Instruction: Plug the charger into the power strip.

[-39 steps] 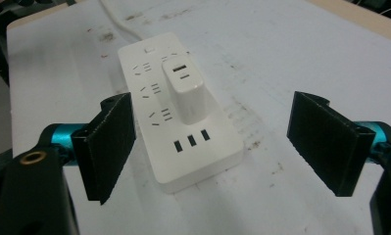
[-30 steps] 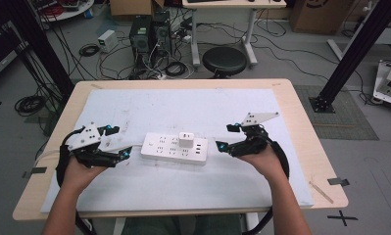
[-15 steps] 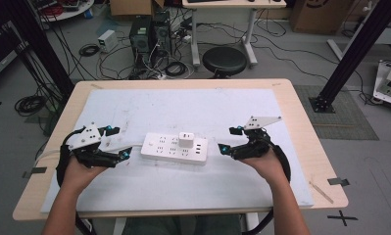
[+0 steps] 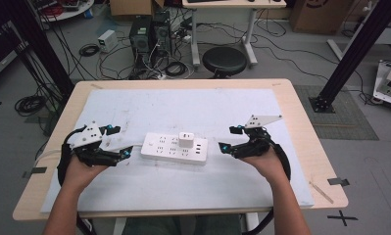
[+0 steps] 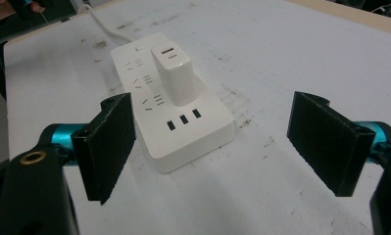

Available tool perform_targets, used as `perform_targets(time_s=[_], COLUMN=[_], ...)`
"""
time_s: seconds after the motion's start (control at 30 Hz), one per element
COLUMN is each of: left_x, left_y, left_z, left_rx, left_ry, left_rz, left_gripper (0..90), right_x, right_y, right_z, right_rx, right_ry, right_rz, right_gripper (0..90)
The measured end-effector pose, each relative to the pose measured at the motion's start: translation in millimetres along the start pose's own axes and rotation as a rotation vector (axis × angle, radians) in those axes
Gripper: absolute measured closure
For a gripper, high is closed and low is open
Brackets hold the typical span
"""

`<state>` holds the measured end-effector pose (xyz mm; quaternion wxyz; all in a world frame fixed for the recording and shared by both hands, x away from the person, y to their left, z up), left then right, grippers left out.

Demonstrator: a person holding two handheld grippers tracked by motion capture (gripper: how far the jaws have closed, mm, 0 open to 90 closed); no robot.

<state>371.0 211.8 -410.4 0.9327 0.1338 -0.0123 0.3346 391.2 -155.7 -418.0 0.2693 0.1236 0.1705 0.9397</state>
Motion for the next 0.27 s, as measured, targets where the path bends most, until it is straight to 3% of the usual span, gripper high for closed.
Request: perform_targets(time_s=[0.27], left_x=[2.2], left_y=[-0.6], left_z=[-1.8], left_rx=[-0.004], left_ry=[0.011], left_rz=[0.011], left_gripper=[17.0], right_x=[-0.6], right_y=[-1.9], right_z=[0.1], right_rx=[0.002], right_ry=[0.002], right_rz=[0.001], right_gripper=[18.6])
Point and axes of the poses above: each handheld gripper's, and its own axes: y roughly backward along the jaws, z roughly out of its top, x roughly to its left, the point moved 8 cm from there along -y, roughly forward along the jaws, and after that the axes turned 8 degrees about -x, right-handed, at the moved point
